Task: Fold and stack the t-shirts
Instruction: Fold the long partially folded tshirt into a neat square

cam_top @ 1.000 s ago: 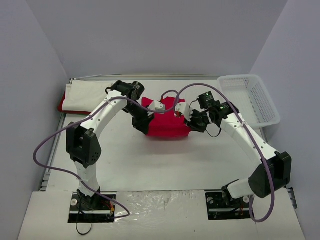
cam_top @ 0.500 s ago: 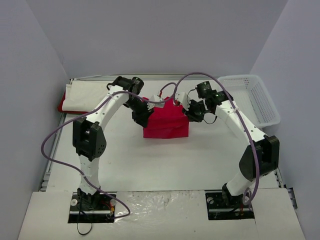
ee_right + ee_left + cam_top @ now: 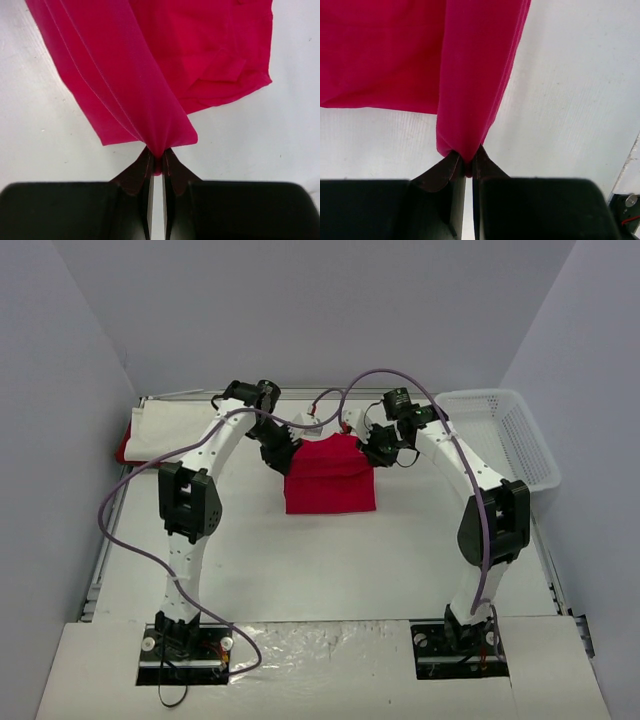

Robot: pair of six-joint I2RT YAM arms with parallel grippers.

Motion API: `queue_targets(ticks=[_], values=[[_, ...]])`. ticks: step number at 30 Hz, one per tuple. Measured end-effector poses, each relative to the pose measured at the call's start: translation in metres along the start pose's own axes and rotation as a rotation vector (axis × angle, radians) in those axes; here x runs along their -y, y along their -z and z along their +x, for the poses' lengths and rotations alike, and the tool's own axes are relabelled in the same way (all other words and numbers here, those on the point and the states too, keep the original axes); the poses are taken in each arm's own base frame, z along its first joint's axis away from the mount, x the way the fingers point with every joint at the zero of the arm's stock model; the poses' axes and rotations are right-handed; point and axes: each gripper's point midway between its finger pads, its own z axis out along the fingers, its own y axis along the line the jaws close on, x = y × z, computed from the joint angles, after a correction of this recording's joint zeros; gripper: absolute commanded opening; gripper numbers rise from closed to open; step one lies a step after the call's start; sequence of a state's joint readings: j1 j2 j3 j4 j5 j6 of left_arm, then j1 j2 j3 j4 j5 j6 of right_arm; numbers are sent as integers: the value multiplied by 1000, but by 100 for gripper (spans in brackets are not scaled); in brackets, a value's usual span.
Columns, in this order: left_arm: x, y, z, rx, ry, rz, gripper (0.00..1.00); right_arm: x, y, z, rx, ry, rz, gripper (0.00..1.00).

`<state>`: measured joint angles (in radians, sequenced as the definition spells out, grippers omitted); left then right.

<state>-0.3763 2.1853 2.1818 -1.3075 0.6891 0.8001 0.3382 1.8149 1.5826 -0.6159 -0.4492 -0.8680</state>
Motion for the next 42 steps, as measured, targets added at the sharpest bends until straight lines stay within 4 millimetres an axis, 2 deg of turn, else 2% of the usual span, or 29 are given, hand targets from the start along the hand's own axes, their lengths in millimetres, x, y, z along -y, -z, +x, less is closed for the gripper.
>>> queue_targets(ticks=[2,3,4,5,6,7,8,9,10,12,13,14,16,17,20,23,27,30,32,34,35,36,37,38,40,42], values=[[-9,-3,2,-1,8,-5,3,8,-5,-1,0,-4,4,0],[-13,-4,2,1,9,-9,7,12,-8,-1,-1,-6,6,0],[-18,-6,2,1,11,-11,37,15,-11,-1,-2,-8,6,0],[-23,-7,2,1,5,-17,49,19,-15,-1,-3,-9,6,0],[-28,-8,3,-5,5,-27,49,23,-18,1,-11,-12,12,0],[-34,-9,4,-11,9,-36,49,27,-21,3,-19,-14,17,10],[-40,-9,5,-17,8,-48,53,32,-25,5,-26,-17,22,21],[-48,-10,6,-23,6,-62,59,39,-30,6,-28,-19,33,28],[-57,-12,6,-30,1,-79,67,46,-34,7,-30,-20,44,42],[-76,-15,4,-38,-6,-121,73,66,-48,6,-30,-28,68,54],[-90,-18,4,-42,-11,-153,73,78,-56,4,-25,-30,83,66],[-101,-20,4,-47,-12,-184,72,90,-65,2,-14,-34,99,71],[-119,-24,8,-59,0,-229,71,112,-80,0,4,-41,136,90],[-123,-26,12,-70,11,-236,69,117,-87,1,3,-51,145,90],[-115,-25,26,-104,48,-211,62,125,-95,13,-20,-96,166,93],[-86,-12,35,-135,91,-175,51,130,-90,16,-25,-134,208,96],[-39,27,25,-61,146,-152,3,105,-63,18,-36,-166,229,100],[-5,65,28,41,224,-139,3,84,-26,2,-31,-153,285,100],[9,89,36,106,299,-139,2,67,0,-21,-2,-111,333,100],[17,106,50,174,397,-123,4,41,16,-48,36,-49,356,100],[18,111,58,201,447,-112,14,25,19,-61,47,-15,357,100],[17,115,68,232,500,-97,28,10,20,-72,56,18,353,100],[17,117,77,261,557,-74,35,-6,16,-82,62,51,342,100],[14,117,88,285,620,-53,29,-20,11,-89,61,77,328,99],[12,113,109,326,728,-17,28,-54,-11,-101,46,131,272,96],[13,107,126,335,819,9,16,-75,-35,-103,12,160,232,95]])
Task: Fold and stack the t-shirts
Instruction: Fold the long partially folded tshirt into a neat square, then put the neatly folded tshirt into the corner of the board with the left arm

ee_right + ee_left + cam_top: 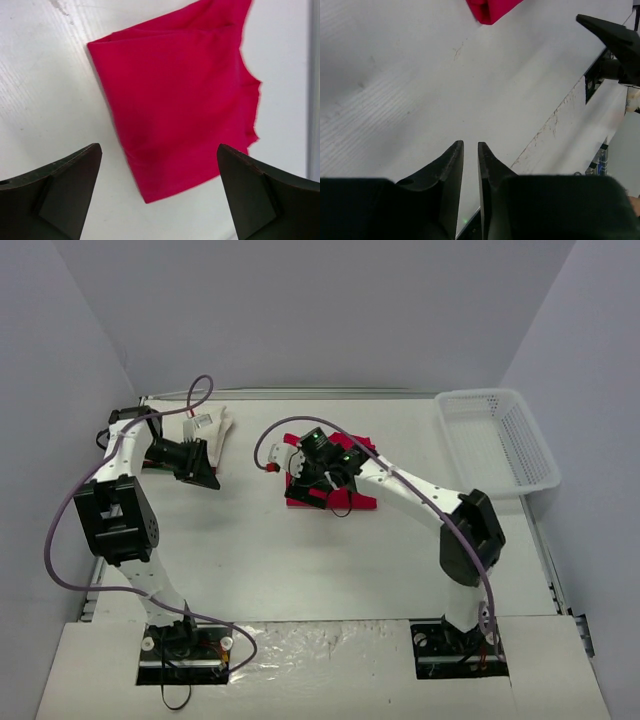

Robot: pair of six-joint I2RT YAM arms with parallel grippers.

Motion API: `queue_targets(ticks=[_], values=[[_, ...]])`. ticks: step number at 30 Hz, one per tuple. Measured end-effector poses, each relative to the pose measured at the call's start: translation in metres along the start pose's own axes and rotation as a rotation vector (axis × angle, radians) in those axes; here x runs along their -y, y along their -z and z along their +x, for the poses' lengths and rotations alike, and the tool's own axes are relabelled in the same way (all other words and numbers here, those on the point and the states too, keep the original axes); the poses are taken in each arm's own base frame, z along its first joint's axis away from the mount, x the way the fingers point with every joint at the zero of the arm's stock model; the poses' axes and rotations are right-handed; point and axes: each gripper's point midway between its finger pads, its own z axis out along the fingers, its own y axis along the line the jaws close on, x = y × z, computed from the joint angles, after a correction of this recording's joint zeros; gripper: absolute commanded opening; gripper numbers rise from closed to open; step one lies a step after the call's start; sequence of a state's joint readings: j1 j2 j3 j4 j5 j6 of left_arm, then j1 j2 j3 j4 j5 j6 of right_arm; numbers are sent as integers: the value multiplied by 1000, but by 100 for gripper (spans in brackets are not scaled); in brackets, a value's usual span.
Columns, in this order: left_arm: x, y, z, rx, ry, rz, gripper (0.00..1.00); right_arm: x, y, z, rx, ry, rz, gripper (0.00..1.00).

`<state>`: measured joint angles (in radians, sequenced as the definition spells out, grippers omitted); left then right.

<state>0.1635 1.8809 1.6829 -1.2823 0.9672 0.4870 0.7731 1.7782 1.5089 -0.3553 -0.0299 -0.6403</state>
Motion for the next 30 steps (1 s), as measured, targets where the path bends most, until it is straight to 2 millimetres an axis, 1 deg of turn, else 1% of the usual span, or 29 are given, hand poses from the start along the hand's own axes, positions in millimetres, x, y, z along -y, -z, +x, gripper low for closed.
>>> queue_targets(ticks=[2,5,8,10,12,15,19,20,21,22,24,25,27,30], values=[[-8,-3,10,-5,49,-8,9,-17,-24,6,-53,8,-35,91],[-12,-8,19,-12,80,-23,8,-30,-58,17,-124,1,-67,90],[-13,-6,19,-8,79,-50,8,-41,-82,24,-171,4,-85,88],[-14,-2,17,3,63,-84,8,-48,-94,28,-194,4,-95,87],[-15,1,16,14,52,-112,8,-52,-101,26,-203,4,-100,86],[-14,5,16,25,43,-141,8,-55,-109,20,-198,7,-102,84],[-14,5,15,37,47,-151,8,-57,-120,5,-176,15,-103,77],[-15,5,16,38,50,-151,8,-57,-122,3,-173,15,-101,62],[-15,4,16,37,56,-149,8,-58,-125,1,-173,19,-102,51],[-15,3,16,37,63,-145,8,-59,-128,0,-172,22,-103,28],[-16,1,15,38,75,-133,8,-61,-135,2,-181,21,-105,5],[-17,-1,15,39,85,-124,8,-62,-138,5,-190,19,-105,0],[-19,-6,14,35,109,-100,8,-63,-140,7,-198,19,-101,0],[-28,-19,11,20,159,-44,8,-62,-139,6,-199,21,-102,0]])
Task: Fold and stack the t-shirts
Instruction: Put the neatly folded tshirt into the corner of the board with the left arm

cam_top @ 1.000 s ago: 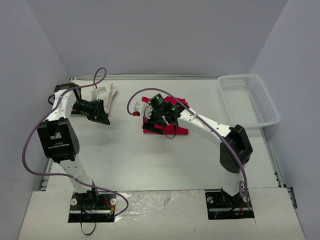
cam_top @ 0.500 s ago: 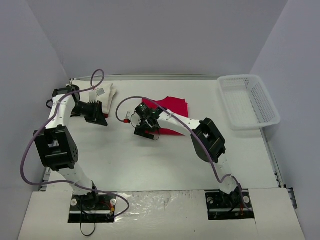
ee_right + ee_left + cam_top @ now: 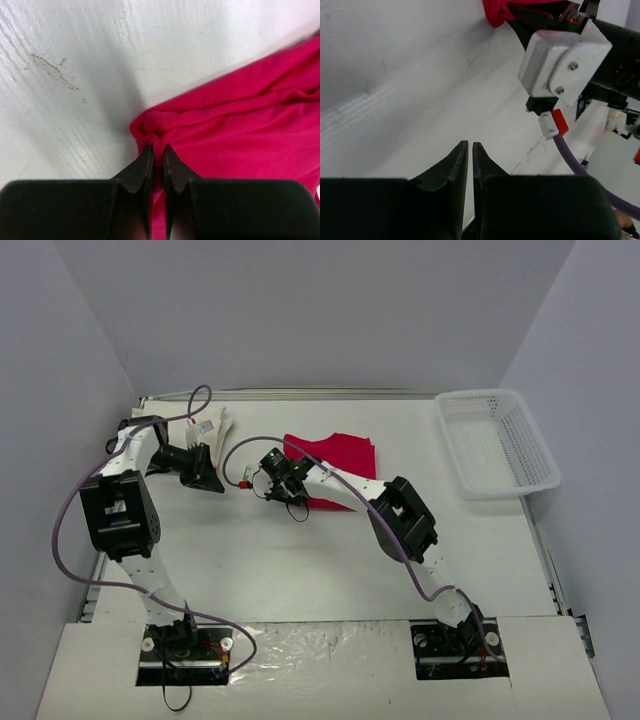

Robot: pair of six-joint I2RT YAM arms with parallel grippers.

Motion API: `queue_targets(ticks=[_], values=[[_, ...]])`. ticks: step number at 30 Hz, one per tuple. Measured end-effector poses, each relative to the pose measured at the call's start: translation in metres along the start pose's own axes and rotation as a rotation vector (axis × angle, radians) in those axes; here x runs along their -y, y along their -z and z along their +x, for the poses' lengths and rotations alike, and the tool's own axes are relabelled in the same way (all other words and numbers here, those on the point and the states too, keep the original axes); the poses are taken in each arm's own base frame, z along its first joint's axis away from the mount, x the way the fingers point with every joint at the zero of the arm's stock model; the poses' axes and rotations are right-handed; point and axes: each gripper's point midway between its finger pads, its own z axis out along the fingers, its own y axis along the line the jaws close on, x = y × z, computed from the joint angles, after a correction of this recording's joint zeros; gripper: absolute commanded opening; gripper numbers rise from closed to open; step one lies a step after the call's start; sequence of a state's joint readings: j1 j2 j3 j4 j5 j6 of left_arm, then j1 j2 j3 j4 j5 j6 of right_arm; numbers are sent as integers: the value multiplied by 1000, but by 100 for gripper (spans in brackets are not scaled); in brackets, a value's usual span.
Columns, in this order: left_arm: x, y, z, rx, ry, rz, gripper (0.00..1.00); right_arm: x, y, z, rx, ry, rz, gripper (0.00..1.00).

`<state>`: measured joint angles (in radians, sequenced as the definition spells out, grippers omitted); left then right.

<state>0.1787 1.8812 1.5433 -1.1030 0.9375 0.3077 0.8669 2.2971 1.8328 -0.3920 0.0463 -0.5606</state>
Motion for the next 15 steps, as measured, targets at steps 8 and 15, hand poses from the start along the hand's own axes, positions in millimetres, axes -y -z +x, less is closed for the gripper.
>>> queue_targets(ticks=[8,15], values=[[8,-56,-2,-95,130,259,26,-3,22,-1,-19,30,-4,0],[50,-124,-19,-189,-52,482,94,4,73,-22,55,54,41,0]])
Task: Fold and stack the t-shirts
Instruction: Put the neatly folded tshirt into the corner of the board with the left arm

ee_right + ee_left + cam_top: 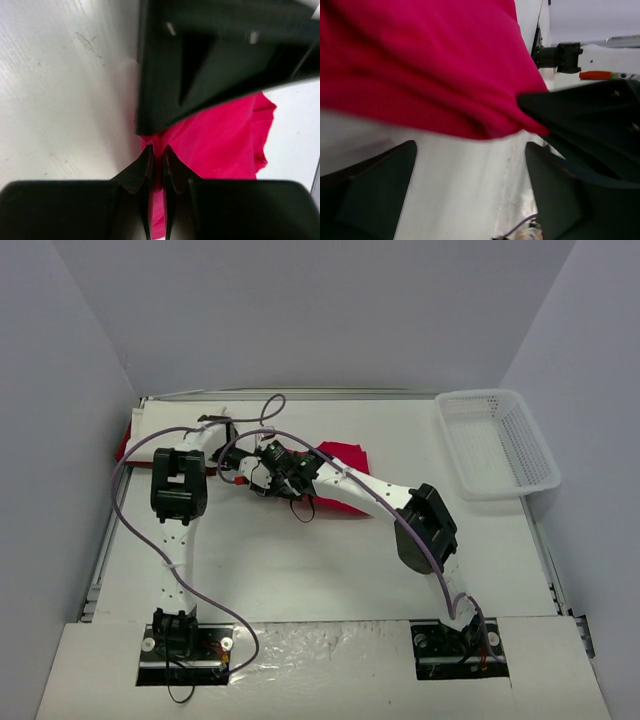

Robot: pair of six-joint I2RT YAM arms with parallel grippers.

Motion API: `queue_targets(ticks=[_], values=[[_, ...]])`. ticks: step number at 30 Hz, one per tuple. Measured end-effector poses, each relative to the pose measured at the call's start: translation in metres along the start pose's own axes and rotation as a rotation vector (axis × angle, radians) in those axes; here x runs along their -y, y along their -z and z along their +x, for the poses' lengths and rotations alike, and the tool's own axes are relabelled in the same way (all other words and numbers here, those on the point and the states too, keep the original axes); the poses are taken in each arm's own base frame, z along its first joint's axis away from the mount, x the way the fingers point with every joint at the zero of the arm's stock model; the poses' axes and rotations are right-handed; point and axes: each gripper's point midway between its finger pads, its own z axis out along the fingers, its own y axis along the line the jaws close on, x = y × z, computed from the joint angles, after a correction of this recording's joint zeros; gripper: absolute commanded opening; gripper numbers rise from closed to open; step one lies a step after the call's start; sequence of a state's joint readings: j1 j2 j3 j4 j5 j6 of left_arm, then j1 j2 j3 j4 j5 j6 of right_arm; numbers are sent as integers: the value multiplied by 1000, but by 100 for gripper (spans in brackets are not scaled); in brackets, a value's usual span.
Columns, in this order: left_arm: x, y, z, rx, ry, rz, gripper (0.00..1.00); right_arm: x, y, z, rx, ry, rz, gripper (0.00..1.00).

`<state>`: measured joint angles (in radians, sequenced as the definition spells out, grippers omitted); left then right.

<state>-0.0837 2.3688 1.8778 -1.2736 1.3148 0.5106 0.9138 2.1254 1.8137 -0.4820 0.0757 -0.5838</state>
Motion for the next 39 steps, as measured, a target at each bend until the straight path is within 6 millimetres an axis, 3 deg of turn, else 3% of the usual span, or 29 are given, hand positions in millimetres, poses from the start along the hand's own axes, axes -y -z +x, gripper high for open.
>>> queue_targets(ticks=[3,5,10,26,31,38,39], values=[[-11,-26,-10,-11,-92,74,94,-2,12,-5,18,12,5,0],[-11,-33,-12,11,-67,134,94,-3,13,-4,11,21,6,0],[-8,-28,-16,65,-45,192,94,-6,11,1,-6,33,1,0],[-5,-31,-16,69,-46,211,94,-28,14,-12,-11,96,3,0],[-7,-31,-24,70,-26,216,94,-44,4,-15,-29,130,-5,0],[-8,-31,-32,65,17,212,98,-44,-3,-11,-51,138,0,0],[-8,-31,-31,61,31,208,90,-43,-3,-11,-51,138,3,0]])
